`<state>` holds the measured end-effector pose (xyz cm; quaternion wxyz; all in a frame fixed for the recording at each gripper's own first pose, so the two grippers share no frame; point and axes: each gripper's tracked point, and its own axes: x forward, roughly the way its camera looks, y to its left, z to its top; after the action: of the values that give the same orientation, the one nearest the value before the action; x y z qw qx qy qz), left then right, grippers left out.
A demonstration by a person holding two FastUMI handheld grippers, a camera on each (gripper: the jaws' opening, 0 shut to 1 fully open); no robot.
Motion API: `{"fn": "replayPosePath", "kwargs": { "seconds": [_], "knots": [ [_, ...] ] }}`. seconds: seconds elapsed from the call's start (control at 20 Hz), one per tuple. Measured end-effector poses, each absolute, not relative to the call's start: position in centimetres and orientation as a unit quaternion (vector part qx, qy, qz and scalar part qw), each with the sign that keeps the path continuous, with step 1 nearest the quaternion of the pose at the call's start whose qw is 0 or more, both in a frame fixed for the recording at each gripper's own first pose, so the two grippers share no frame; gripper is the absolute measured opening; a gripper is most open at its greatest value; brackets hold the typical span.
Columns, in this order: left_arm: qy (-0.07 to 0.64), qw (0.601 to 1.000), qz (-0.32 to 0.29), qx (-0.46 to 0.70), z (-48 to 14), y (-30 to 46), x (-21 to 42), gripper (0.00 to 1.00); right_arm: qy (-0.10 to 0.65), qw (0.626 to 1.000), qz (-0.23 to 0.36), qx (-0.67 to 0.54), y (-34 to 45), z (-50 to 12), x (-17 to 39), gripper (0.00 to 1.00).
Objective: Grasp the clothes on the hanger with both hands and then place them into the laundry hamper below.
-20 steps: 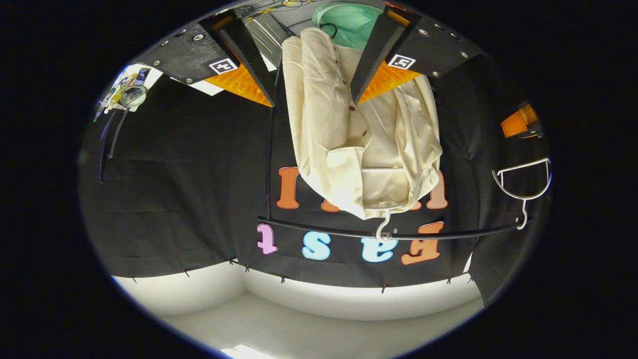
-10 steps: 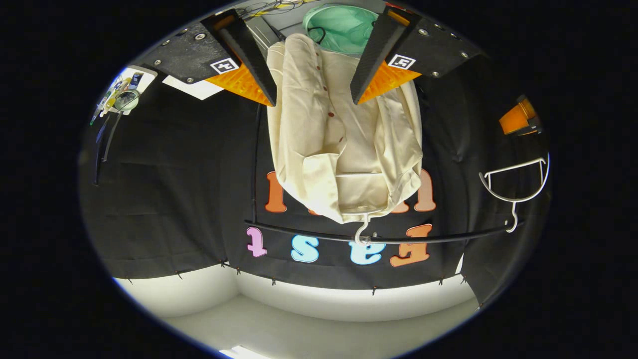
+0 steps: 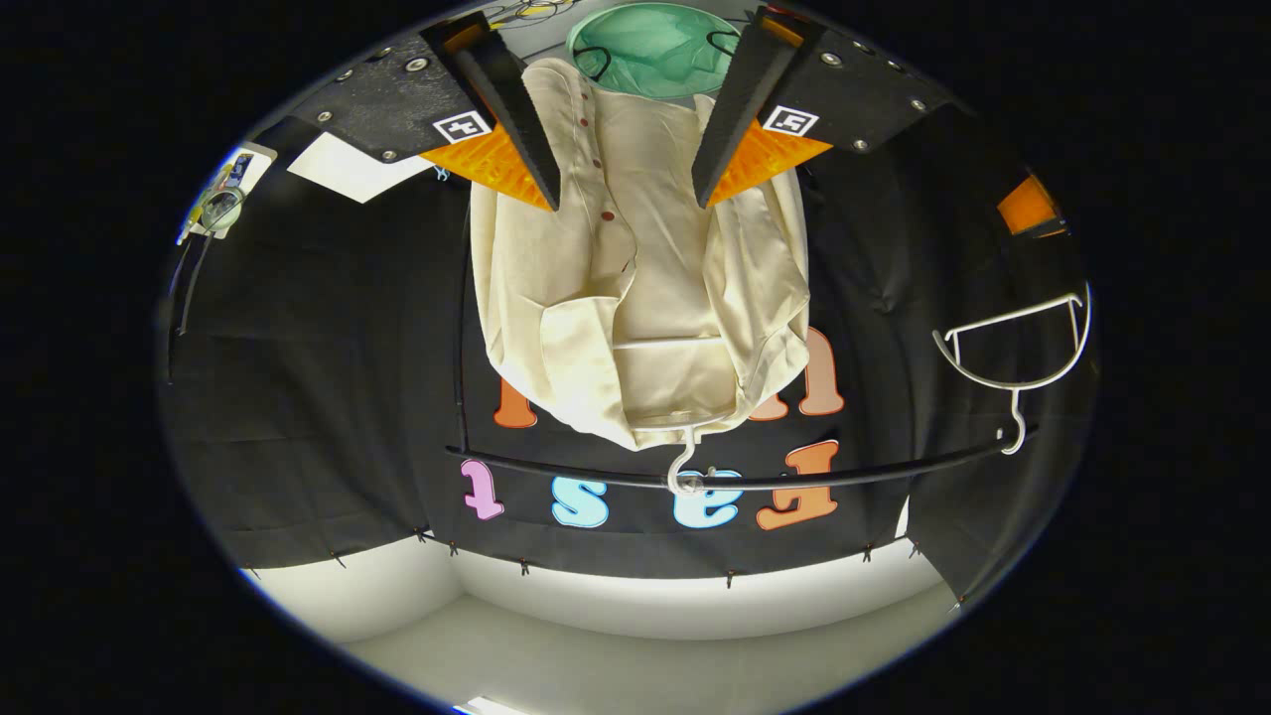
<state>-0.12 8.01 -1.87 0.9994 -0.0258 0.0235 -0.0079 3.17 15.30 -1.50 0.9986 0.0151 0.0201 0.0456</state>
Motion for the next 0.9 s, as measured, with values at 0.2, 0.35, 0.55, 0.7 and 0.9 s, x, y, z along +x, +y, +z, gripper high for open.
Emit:
{"fn": "replayPosePath", "kwargs": {
  "seconds": [0.2,0.35,0.55,0.7,0.9],
  "knots": [
    [0.021,0.999,-0.007,-0.03,-1.4,7.3,0.6,0.96,0.001,0.999,0.044,0.017,15.4,-0.1,5.9,0.82],
    [0.021,0.999,0.002,-0.03,-1.3,6.4,1.1,0.96,-0.006,0.998,0.054,0.018,15.8,0.3,8.8,0.8],
    [0.022,0.999,0.012,-0.032,-0.6,5.2,1.8,0.93,0.002,0.998,0.057,0.04,16.0,-0.1,13.3,0.75],
    [0.028,0.999,0.027,-0.038,-0.9,4.6,2.4,0.96,0.016,0.996,0.067,0.049,16.5,-1.4,16.4,0.69],
    [0.039,0.998,0.046,-0.032,-1.6,4.1,2.7,0.97,0.034,0.995,0.066,0.062,16.8,-3.2,19.8,0.62]
  ]
}}
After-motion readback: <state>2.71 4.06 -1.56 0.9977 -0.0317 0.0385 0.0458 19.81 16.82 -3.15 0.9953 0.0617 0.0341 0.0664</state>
